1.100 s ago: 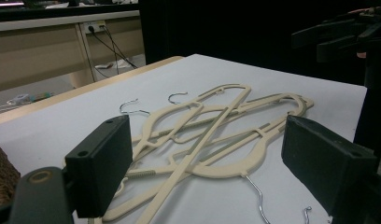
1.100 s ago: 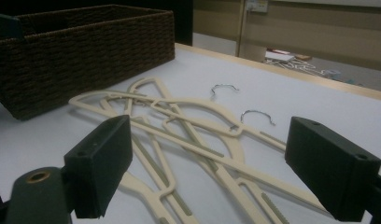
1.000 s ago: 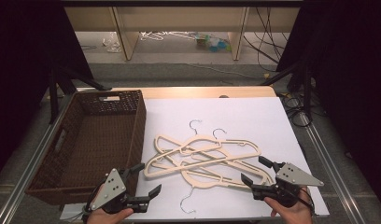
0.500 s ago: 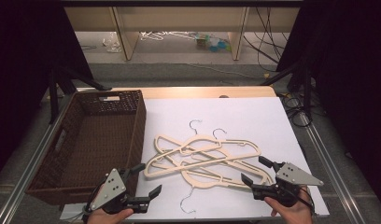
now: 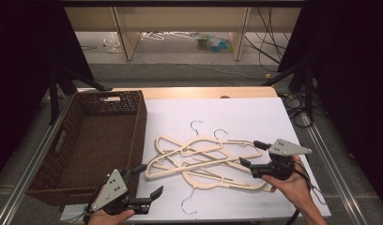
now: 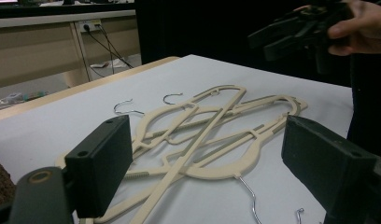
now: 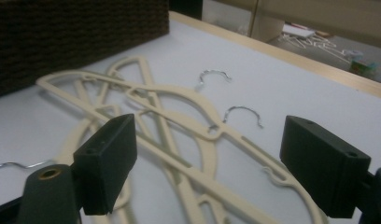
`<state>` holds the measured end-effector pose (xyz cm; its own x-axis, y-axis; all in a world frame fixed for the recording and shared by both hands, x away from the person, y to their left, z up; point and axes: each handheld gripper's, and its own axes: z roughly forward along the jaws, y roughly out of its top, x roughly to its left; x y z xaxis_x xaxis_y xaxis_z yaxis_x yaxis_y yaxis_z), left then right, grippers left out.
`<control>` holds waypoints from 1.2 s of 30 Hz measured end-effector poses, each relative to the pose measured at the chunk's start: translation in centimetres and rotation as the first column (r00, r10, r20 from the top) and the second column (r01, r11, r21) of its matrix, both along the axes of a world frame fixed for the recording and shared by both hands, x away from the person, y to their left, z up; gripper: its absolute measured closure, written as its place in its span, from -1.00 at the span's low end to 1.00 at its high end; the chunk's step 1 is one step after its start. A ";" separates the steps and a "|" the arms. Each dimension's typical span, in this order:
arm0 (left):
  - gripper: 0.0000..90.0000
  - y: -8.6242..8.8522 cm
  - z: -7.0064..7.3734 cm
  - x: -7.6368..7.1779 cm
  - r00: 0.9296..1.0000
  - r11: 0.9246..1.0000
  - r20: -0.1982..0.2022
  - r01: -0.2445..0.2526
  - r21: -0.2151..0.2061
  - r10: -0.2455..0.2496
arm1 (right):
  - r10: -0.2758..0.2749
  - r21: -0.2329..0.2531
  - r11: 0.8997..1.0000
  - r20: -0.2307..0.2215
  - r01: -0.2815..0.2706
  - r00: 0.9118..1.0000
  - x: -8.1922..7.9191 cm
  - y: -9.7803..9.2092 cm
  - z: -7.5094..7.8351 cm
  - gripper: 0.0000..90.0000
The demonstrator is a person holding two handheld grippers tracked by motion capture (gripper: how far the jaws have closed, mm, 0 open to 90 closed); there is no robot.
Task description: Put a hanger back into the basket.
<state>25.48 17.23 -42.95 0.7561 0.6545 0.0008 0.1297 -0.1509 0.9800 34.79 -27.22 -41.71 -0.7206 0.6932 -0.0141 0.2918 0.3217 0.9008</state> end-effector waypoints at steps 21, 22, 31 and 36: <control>-0.64 -0.1 -0.2 -0.1 1.000 1.000 -0.015 0.003 -0.003 -0.003 | 0.096 -0.258 0.955 -0.185 -0.143 0.978 11.2 3.9 -3.6 -0.16; -0.64 -0.2 -0.2 0.0 1.000 1.000 -0.014 0.004 -0.008 -0.004 | 0.106 -0.290 0.943 -0.205 -0.164 0.973 11.4 4.1 -3.8 -0.14; -0.64 -0.1 -0.2 0.0 1.000 1.000 -0.017 0.005 -0.001 -0.005 | 0.123 -0.323 0.925 -0.247 -0.201 0.961 13.1 5.3 -5.2 -0.09; -0.64 -0.2 -0.3 0.1 1.000 1.000 -0.006 0.014 -0.004 -0.014 | 0.119 -0.339 0.918 -0.263 -0.207 0.957 13.6 5.5 -6.0 -0.02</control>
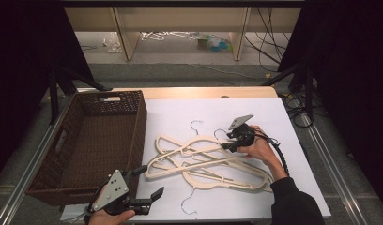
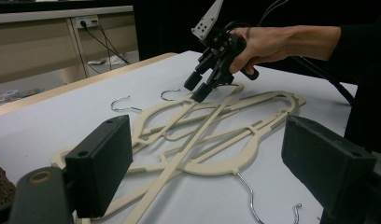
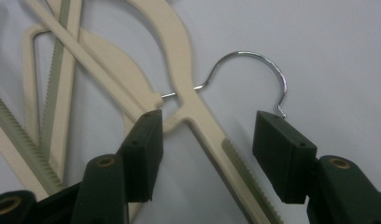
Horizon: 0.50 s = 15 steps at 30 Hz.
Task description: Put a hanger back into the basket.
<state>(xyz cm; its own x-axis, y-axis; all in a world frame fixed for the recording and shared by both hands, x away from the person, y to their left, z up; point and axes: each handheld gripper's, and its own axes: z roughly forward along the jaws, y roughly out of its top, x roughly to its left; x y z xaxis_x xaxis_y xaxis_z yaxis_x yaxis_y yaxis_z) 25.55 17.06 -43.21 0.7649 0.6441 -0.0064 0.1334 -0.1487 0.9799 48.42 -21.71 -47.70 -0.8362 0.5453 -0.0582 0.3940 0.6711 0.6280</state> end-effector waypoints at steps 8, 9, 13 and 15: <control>-0.64 0.2 0.2 0.0 1.000 1.000 -0.001 -0.009 0.005 0.009 | 0.047 -0.024 0.999 -0.051 -0.049 0.998 -0.1 -0.9 0.1 0.34; -0.64 0.2 0.1 0.0 1.000 1.000 -0.002 -0.010 0.006 0.010 | 0.069 -0.029 0.997 -0.062 -0.071 0.996 -0.2 -1.0 0.2 0.40; -0.64 0.1 0.1 -0.1 1.000 1.000 -0.008 -0.008 -0.001 0.008 | 0.134 -0.071 0.987 -0.091 -0.141 0.987 -0.7 -1.3 0.6 0.57; -0.64 0.0 0.1 -0.1 1.000 1.000 -0.008 -0.008 -0.001 0.008 | 0.162 -0.076 0.982 -0.105 -0.170 0.981 -0.9 -1.4 0.7 0.60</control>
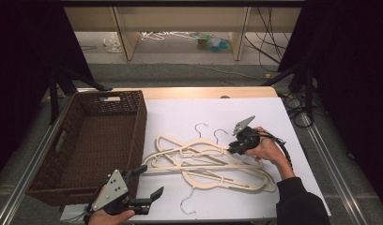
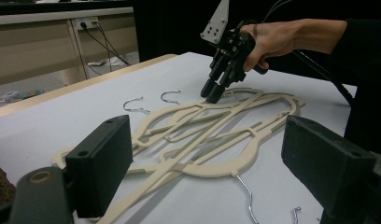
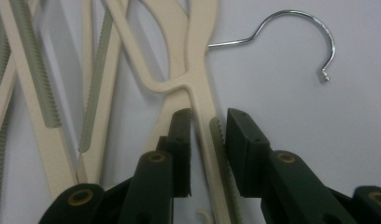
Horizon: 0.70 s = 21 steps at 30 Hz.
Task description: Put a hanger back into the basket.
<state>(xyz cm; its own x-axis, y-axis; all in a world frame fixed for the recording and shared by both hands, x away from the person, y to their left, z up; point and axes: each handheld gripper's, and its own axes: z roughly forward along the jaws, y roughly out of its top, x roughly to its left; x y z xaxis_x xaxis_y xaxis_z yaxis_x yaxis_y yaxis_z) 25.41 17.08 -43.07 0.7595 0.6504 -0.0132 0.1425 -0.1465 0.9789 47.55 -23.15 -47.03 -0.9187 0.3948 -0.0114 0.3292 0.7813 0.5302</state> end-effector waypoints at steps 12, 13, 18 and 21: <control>-0.64 0.0 0.0 0.1 1.000 1.000 0.012 0.004 0.022 -0.004 | 0.052 0.007 0.999 0.022 -0.052 0.998 -0.2 -0.2 -0.2 0.67; -0.64 0.0 0.0 0.2 1.000 1.000 0.016 0.009 0.029 -0.010 | 0.066 0.002 0.998 0.011 -0.066 0.998 -0.2 -0.1 -0.1 0.71; -0.64 -0.1 -0.1 0.1 1.000 1.000 0.001 0.000 0.018 0.000 | 0.104 -0.004 0.995 0.010 -0.104 0.994 -0.2 -0.4 0.1 0.75; -0.63 -0.1 -0.1 0.1 1.000 1.000 0.003 0.001 0.019 -0.001 | 0.119 -0.023 0.993 0.009 -0.119 0.993 -0.5 -0.6 0.8 0.76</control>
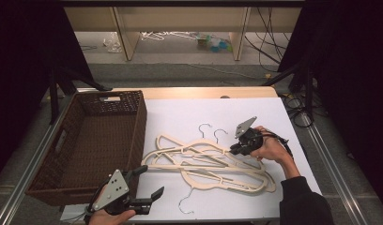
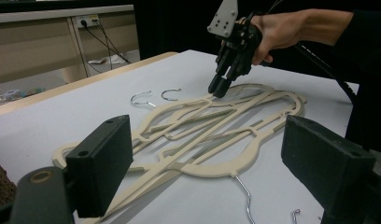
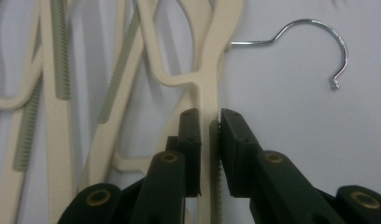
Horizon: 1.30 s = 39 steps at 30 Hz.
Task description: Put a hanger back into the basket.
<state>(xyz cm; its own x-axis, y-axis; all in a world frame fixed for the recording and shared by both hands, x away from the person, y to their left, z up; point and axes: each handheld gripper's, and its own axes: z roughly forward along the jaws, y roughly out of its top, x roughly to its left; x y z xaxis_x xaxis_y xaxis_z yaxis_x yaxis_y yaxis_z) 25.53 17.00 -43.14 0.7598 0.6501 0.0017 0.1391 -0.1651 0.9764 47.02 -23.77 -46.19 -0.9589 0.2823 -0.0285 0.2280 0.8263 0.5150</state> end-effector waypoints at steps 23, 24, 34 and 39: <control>-0.63 -3.6 -0.5 1.8 0.998 0.998 -0.058 0.039 0.039 -0.037 | -0.017 -0.055 0.998 0.085 0.021 0.996 -6.8 -0.4 3.4 0.76; -0.62 -4.5 -0.5 2.5 0.997 0.996 -0.064 0.056 0.072 -0.051 | -0.017 -0.055 0.998 0.085 0.022 0.996 -7.1 -0.4 3.5 0.76; -0.57 -9.6 -1.6 8.1 0.977 0.976 -0.206 0.102 0.193 -0.061 | -0.020 -0.037 0.999 0.119 0.024 0.993 -10.0 -1.6 4.4 0.76; -0.53 -11.5 -2.9 10.3 0.968 0.969 -0.247 0.103 0.223 -0.046 | -0.013 -0.031 0.999 0.109 0.017 0.994 -10.9 -2.2 4.4 0.76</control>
<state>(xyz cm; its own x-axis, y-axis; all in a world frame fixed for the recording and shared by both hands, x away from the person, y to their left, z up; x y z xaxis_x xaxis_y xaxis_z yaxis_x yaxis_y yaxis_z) 35.86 5.52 -46.04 0.8029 0.5947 -0.0409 0.3415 -0.4026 0.8493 36.11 -25.98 -41.77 -0.9453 0.2937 -0.1419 0.1843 0.8398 0.5107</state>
